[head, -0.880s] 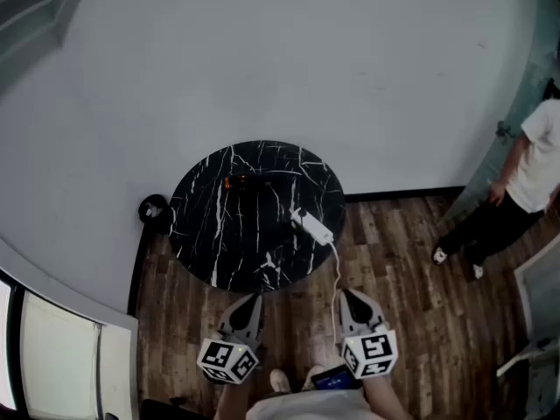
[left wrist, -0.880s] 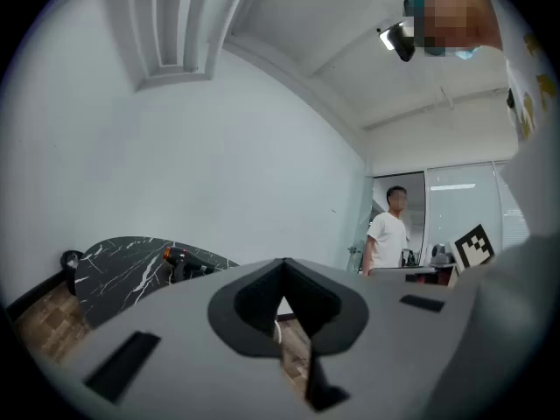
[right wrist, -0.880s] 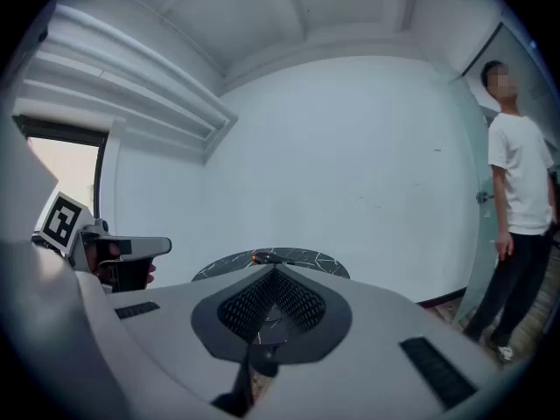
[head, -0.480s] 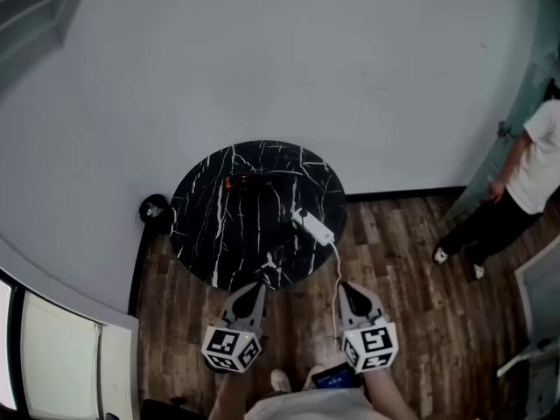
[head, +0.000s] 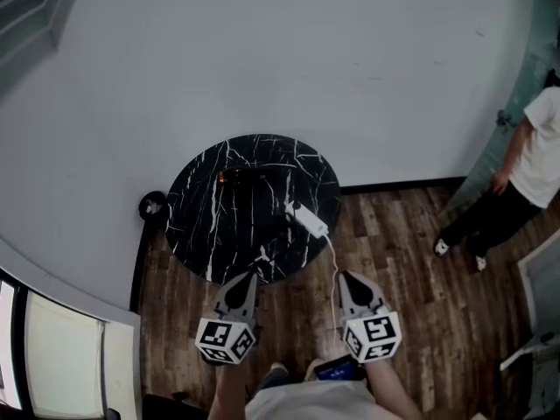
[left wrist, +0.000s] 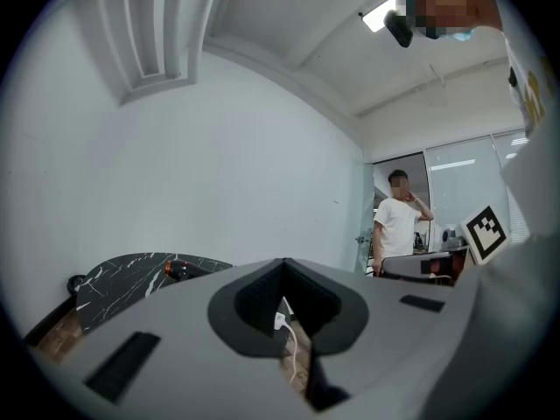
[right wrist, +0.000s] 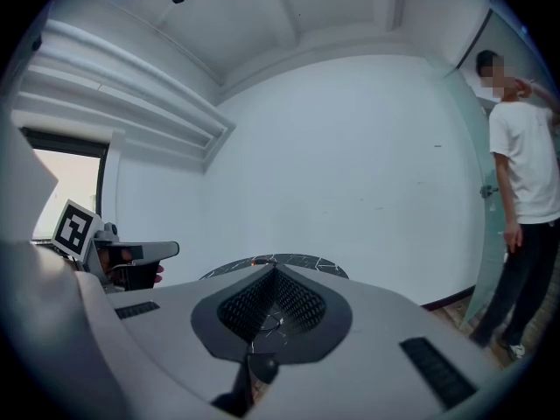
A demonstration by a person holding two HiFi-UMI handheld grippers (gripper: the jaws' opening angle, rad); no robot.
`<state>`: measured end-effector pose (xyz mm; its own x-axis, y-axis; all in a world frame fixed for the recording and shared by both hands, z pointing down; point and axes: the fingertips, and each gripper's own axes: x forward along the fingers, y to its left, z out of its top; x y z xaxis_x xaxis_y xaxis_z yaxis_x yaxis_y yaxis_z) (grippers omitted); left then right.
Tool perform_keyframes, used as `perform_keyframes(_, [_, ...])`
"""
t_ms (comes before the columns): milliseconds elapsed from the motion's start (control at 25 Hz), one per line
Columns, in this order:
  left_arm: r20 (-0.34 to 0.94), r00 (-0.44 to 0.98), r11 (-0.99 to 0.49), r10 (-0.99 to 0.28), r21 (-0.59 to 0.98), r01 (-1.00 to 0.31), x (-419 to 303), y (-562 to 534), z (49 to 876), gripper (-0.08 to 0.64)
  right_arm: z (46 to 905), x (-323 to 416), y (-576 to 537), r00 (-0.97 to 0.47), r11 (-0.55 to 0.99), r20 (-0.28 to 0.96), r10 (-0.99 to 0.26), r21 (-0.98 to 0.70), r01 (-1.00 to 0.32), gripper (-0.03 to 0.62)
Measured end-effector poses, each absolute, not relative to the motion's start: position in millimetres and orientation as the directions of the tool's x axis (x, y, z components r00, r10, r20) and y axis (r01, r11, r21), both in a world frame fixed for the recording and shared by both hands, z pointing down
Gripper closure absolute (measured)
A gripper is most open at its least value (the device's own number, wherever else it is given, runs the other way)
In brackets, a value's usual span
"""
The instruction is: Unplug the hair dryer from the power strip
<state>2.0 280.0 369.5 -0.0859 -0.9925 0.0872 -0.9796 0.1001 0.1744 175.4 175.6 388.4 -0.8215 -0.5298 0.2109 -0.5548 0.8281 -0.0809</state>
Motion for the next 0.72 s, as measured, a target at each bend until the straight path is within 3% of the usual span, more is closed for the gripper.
perform_keyframes(360, [0.102, -0.062, 0.078, -0.993, 0.169, -0.982, 8, 250, 374, 0.56, 394, 190, 145, -0.804, 0.802, 0.213, -0.555, -0.118, -0.585, 0.595])
perform_keyframes(720, [0.096, -0.037, 0.054, -0.995, 0.186, -0.981, -25, 192, 386, 0.561, 412, 158, 97, -0.793, 0.798, 0.251, -0.555, -0.107, -0.593, 0.595])
